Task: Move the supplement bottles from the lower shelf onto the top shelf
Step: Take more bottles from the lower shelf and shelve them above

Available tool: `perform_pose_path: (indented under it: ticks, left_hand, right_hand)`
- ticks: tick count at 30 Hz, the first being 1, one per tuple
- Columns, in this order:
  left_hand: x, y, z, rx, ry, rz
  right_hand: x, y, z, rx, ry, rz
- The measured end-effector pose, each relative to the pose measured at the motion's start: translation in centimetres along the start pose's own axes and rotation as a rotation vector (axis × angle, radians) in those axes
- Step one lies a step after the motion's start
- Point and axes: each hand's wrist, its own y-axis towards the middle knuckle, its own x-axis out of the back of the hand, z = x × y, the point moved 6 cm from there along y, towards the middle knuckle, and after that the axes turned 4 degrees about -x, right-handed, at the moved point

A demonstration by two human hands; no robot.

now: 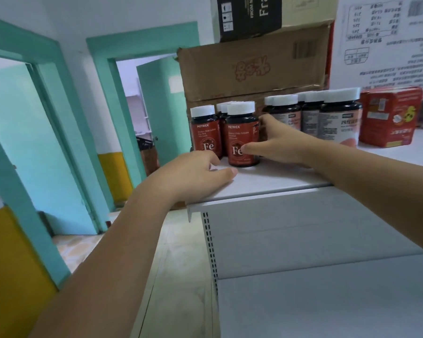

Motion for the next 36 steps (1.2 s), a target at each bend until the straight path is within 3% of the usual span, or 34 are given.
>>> perform_pose_path:
  ticks: [7,22,27,36]
  left_hand:
    - [0.8,0.8,1.3,0.007,-0.119,-0.037]
    - [0.4,4.4,5.2,0.2,-0.338,-0.178]
    - [-0.7,6.7,5.1,0.101,-0.523,-0.091]
    - [-1.6,8.7,5.4,-0.014,-0.669,-0.128]
  right_hand:
    - [0.0,0.0,-0.2,-0.018,-0.075,0.025]
    - [1.9,2.1,0.5,-0.047,-0.101,0.073]
    - [0.9,2.7,0.3,-0.02,0.014,0.17]
    - [-1.1,4.0,-1.1,0.044,0.113,0.174]
